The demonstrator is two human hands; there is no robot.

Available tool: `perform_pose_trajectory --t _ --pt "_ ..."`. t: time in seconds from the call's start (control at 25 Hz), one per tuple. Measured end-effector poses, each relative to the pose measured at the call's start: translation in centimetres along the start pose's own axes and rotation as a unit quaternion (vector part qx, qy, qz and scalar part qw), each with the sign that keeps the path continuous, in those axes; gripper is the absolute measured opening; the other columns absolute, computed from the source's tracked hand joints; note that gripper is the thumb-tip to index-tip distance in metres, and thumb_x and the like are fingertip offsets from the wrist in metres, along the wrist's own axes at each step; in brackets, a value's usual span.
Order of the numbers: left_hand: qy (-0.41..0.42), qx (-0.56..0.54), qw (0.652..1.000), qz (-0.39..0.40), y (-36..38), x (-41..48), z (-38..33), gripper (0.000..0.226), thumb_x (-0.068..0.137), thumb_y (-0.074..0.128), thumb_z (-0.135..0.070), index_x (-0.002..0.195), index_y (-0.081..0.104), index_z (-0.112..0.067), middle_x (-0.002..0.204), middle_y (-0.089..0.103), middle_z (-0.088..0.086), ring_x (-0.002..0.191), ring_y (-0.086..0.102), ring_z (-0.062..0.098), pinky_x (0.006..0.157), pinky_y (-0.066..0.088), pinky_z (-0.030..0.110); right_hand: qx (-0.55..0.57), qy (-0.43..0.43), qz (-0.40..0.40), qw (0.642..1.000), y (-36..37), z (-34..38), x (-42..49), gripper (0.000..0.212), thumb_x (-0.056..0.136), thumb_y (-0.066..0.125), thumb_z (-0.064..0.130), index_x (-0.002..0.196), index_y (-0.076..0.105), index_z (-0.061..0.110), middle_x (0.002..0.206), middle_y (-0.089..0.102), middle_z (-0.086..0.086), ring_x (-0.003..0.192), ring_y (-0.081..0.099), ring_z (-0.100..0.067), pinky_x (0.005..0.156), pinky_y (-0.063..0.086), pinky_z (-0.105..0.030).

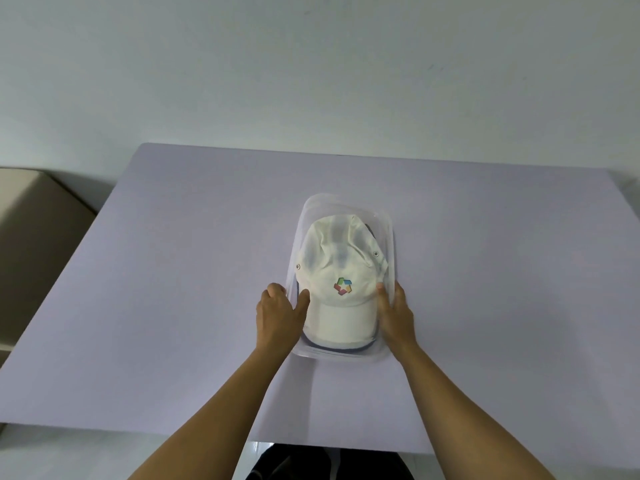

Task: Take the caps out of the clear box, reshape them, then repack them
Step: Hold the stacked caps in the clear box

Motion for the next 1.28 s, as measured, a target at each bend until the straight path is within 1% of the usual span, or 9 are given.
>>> perform_pose_trajectory --t 0.12,0.28,0.36,0.44,0.56,0.72,0.88,1.12,1.28 --pt "-0.005 -0.060 0.998 -0.028 0.1 -0.7 -0.3 0.049 0.091 0.052 -0.039 0.125 0.045 -0.003 0.121 0.055 0.011 0.105 0.054 0.026 0.085 0.041 0.031 0.075 0.028 0.003 0.997 -0.2 -0.8 0.3 0.057 0.096 0.023 0.053 0.144 0.029 0.023 0.149 0.034 0.002 0.137 0.031 -0.020 0.111 0.024 -0.033" --pt "-0.026 -0.214 0.976 -0.015 -0.4 -0.7 -0.9 0.048 0.090 0.058 -0.032 0.132 0.048 -0.009 0.092 0.066 0.001 0.067 0.065 0.009 0.063 0.044 0.009 0.166 0.058 0.013 0.984 -0.1 -1.6 0.4 0.082 0.079 0.011 0.075 0.142 0.034 0.027 0.149 0.035 0.003 0.138 0.030 -0.019 0.116 0.022 -0.043" --pt "-0.035 -0.257 0.966 -0.027 -1.6 0.8 -0.3 0.050 0.087 0.062 -0.032 0.131 0.052 -0.011 0.077 0.067 -0.003 0.060 0.063 0.007 0.073 0.048 0.015 0.176 0.061 0.023 0.982 0.1 -1.4 0.4 0.087 0.073 0.009 0.079 0.140 0.037 0.029 0.146 0.041 0.002 0.135 0.036 -0.020 0.114 0.026 -0.043" --pt "-0.046 -0.317 0.947 -0.020 -3.1 2.9 1.0 0.049 0.085 0.067 -0.030 0.128 0.056 -0.010 0.073 0.067 0.003 0.049 0.059 0.004 0.069 0.051 0.022 0.138 0.052 0.024 0.989 0.2 -1.1 0.3 0.076 0.082 0.013 0.075 0.140 0.036 0.032 0.145 0.040 0.004 0.135 0.035 -0.021 0.112 0.027 -0.038" --pt "-0.032 -0.368 0.929 -0.032 -6.9 5.8 3.7 0.035 0.085 0.067 -0.020 0.118 0.063 -0.007 0.063 0.062 -0.002 0.042 0.052 0.001 0.048 0.043 0.014 -0.006 0.046 0.025 0.999 0.5 -1.1 -0.1 0.055 0.096 0.038 0.043 0.147 0.020 0.029 0.147 0.037 -0.002 0.133 0.038 -0.027 0.103 0.032 -0.034" --pt "-0.048 -0.370 0.925 -0.063 -11.4 7.7 9.2 0.038 0.082 0.071 -0.024 0.117 0.064 -0.009 0.073 0.063 0.000 0.044 0.053 0.001 0.061 0.045 0.023 -0.105 0.025 -0.014 0.994 0.7 -1.6 0.0 0.057 0.096 0.036 0.015 0.148 0.015 0.024 0.134 0.050 -0.018 0.119 0.049 -0.037 0.096 0.040 -0.042" --pt "-0.092 -0.350 0.930 -0.065 -11.9 8.7 13.9 0.049 0.078 0.075 -0.027 0.122 0.062 -0.010 0.078 0.064 0.004 0.056 0.057 0.011 0.070 0.049 0.028 -0.135 0.025 -0.032 0.990 0.8 -2.2 0.4 0.056 0.095 0.039 0.016 0.147 0.019 0.024 0.131 0.053 -0.019 0.117 0.050 -0.039 0.097 0.043 -0.046" --pt "-0.109 -0.305 0.945 -0.039 -8.7 9.9 16.7 0.053 0.074 0.077 -0.035 0.122 0.063 -0.016 0.064 0.067 0.004 0.064 0.059 0.019 0.077 0.051 0.033 -0.162 0.018 -0.044 0.986 0.9 -2.5 0.8 0.057 0.095 0.040 0.015 0.147 0.020 0.022 0.129 0.054 -0.021 0.115 0.051 -0.041 0.095 0.041 -0.045" --pt "-0.101 -0.238 0.965 -0.043 -7.5 10.0 16.8 0.050 0.080 0.071 -0.039 0.125 0.061 -0.017 0.080 0.070 0.005 0.077 0.063 0.020 0.085 0.050 0.033 -0.179 0.012 -0.054 0.982 0.7 -2.6 1.0 0.057 0.095 0.040 0.016 0.147 0.018 0.023 0.124 0.056 -0.022 0.112 0.052 -0.041 0.093 0.042 -0.046"
Point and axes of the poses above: each hand's wrist, its own x-axis towards the middle knuckle, its own y-axis out of the palm, z = x × y, the point moved 6 cm from there along x, towards the middle knuckle
